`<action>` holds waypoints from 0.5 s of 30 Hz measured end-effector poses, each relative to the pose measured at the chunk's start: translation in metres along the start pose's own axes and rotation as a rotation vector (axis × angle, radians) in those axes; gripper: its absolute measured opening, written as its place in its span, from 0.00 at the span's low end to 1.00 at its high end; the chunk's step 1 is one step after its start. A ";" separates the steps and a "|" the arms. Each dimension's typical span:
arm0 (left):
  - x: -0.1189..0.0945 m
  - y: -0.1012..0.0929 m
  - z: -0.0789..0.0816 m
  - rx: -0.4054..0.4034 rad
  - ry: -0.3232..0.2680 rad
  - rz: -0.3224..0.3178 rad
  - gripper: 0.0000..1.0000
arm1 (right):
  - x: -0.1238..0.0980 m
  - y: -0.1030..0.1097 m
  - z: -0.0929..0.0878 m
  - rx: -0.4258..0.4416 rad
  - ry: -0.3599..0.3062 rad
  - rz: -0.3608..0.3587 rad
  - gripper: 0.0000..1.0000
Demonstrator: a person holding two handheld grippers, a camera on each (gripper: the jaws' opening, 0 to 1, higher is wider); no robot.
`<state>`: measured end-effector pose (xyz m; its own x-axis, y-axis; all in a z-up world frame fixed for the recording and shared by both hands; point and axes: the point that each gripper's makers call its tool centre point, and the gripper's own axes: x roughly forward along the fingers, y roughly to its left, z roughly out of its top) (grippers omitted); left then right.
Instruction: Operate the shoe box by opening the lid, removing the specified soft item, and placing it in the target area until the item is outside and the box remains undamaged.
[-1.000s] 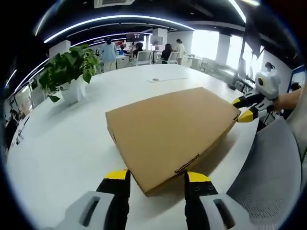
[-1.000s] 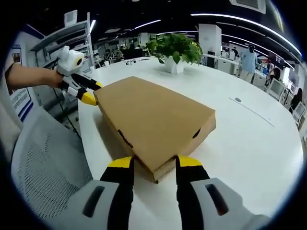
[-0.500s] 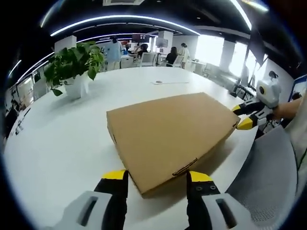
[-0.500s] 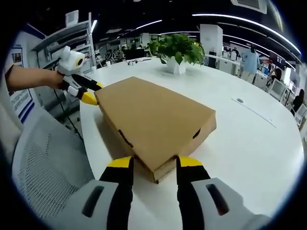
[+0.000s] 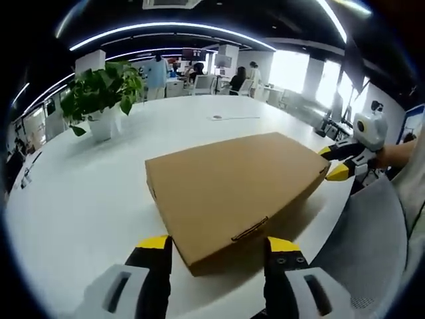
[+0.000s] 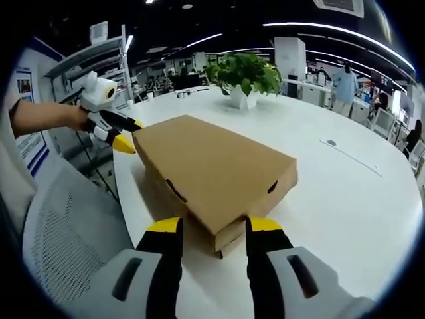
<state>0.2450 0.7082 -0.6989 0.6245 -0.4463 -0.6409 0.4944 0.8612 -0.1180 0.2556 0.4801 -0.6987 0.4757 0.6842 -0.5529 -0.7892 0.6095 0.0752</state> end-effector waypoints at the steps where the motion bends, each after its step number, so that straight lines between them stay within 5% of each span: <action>1: -0.002 -0.002 0.002 0.004 -0.003 0.002 0.57 | -0.001 0.001 0.002 -0.007 -0.004 0.001 0.34; 15: -0.017 -0.011 0.023 0.066 -0.012 0.000 0.65 | -0.015 0.004 0.024 -0.069 -0.052 -0.005 0.36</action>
<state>0.2423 0.7011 -0.6694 0.6316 -0.4492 -0.6319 0.5327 0.8437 -0.0673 0.2547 0.4820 -0.6706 0.4976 0.7023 -0.5091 -0.8109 0.5850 0.0144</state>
